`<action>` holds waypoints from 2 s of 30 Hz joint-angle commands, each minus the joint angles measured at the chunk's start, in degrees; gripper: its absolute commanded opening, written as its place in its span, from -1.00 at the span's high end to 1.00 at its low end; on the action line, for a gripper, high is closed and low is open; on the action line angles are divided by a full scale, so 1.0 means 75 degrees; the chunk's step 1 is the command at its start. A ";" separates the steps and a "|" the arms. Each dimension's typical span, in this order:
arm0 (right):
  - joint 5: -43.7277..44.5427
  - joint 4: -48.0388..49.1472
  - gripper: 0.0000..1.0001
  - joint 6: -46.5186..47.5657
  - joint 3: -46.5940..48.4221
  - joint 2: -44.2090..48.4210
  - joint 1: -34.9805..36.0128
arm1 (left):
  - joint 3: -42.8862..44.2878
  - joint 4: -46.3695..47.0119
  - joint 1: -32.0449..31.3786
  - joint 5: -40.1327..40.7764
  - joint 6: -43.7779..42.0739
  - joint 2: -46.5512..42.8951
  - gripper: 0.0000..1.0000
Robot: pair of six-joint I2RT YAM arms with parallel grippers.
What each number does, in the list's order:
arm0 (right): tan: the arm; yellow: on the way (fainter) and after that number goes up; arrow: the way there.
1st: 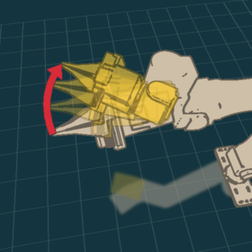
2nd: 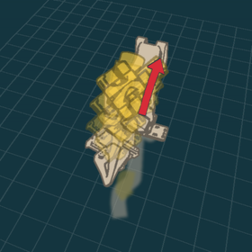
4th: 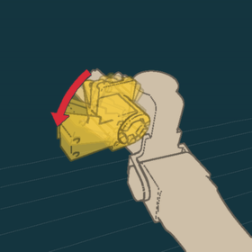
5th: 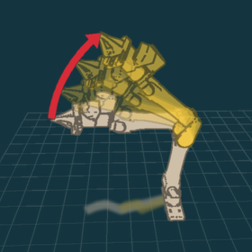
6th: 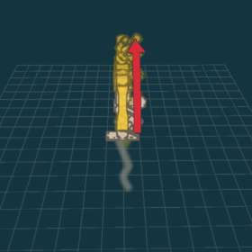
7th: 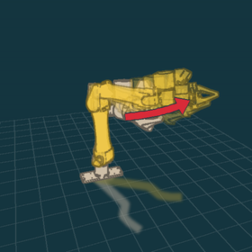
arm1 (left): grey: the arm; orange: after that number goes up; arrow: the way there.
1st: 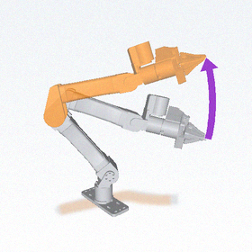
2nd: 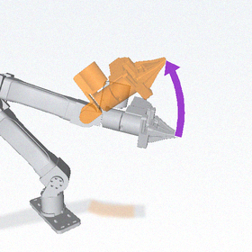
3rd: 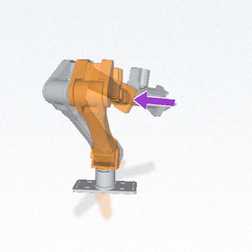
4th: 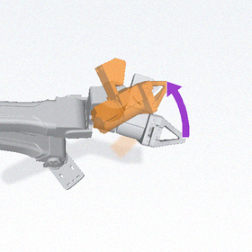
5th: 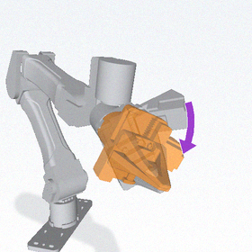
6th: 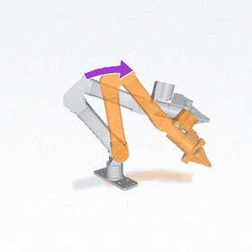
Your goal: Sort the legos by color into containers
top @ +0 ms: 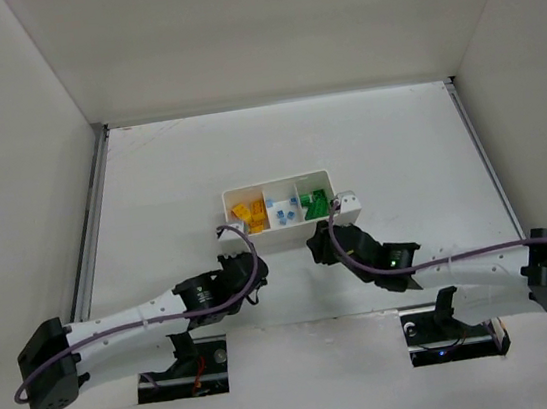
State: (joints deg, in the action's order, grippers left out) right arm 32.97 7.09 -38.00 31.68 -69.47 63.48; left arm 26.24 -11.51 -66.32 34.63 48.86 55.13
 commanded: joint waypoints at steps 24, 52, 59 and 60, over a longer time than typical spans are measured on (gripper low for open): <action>-0.1545 0.1619 0.24 0.0565 -0.0124 -0.0953 0.0975 | 0.3346 0.2472 0.2919 -0.1934 -0.2402 0.3163 0.06; -0.2439 -0.0442 0.06 0.3204 0.3909 -0.5444 0.0857 | -0.0381 0.2882 0.5931 -0.2895 -0.1663 -0.2078 0.07; -0.2463 -0.0395 0.05 0.2372 0.3569 -0.5222 0.1115 | -0.0440 0.3069 0.5978 -0.3035 -0.1652 -0.1996 0.07; -0.2463 -0.0372 0.08 0.2325 0.3499 -0.5210 0.1162 | -0.0475 0.3093 0.5978 -0.3036 -0.1652 -0.2007 0.07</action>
State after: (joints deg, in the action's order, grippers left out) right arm 15.99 7.73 -16.86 59.83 -108.86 70.41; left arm 23.20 8.12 -21.74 13.04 36.12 40.53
